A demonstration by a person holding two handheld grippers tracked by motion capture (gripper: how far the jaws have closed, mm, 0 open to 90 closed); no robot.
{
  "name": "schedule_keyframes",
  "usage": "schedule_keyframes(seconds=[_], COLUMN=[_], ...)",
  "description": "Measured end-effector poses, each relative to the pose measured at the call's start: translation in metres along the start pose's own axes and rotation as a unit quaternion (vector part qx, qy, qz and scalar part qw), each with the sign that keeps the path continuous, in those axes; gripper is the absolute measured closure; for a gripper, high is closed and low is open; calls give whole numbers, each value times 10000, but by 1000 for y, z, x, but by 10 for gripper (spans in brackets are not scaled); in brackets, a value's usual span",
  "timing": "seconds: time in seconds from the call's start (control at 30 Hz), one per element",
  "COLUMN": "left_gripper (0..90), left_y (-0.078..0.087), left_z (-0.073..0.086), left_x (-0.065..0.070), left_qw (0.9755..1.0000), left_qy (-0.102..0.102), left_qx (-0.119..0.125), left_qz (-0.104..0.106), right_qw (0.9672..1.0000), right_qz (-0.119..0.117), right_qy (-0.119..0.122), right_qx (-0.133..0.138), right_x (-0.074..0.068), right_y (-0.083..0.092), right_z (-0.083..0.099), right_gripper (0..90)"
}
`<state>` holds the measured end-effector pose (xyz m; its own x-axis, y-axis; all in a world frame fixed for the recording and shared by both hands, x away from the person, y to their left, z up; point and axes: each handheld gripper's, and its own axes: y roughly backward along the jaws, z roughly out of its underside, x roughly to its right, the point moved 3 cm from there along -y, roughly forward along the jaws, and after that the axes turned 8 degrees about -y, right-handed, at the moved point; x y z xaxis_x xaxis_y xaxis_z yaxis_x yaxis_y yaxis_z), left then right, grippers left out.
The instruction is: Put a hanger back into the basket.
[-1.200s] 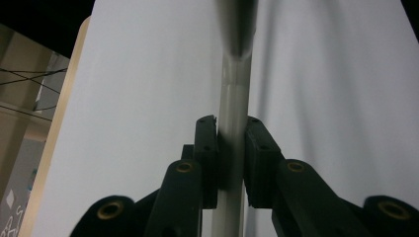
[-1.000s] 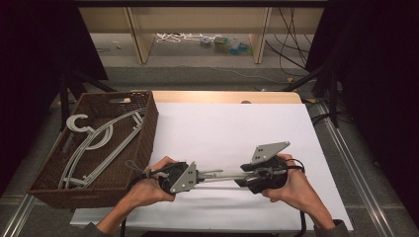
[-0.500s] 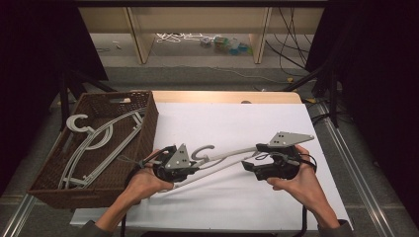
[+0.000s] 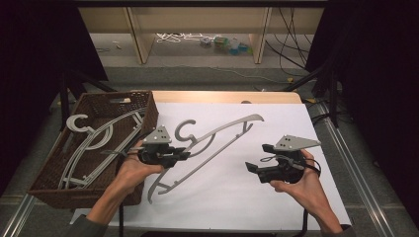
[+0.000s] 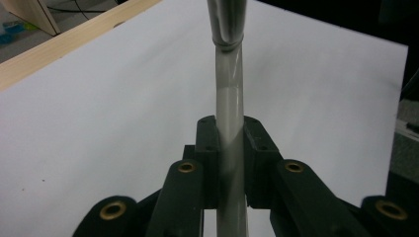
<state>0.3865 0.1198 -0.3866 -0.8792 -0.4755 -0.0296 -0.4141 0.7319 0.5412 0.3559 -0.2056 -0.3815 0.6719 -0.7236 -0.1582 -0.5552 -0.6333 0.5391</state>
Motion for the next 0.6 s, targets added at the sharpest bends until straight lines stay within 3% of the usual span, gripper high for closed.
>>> schedule_keyframes(seconds=[0.13,0.33,0.43,0.6], left_gripper=[795,795,795,795], left_y=[12,31,42,64], left_z=[-5,-11,-17,-29], left_x=[-7,-13,-15,-20], left_qw=[9995,9966,9952,9943], left_qy=[251,708,819,871], left_qx=[148,376,459,569], left_qz=[78,170,268,226], right_qw=[10000,9999,10000,9999], right_qz=[-6,-35,-26,-52], right_qy=[4,29,27,25], right_qx=[-75,-93,-64,-94], right_x=[0,0,0,1], right_y=[0,2,1,1], right_z=[8,15,19,25], right_gripper=[189,186,186,185])
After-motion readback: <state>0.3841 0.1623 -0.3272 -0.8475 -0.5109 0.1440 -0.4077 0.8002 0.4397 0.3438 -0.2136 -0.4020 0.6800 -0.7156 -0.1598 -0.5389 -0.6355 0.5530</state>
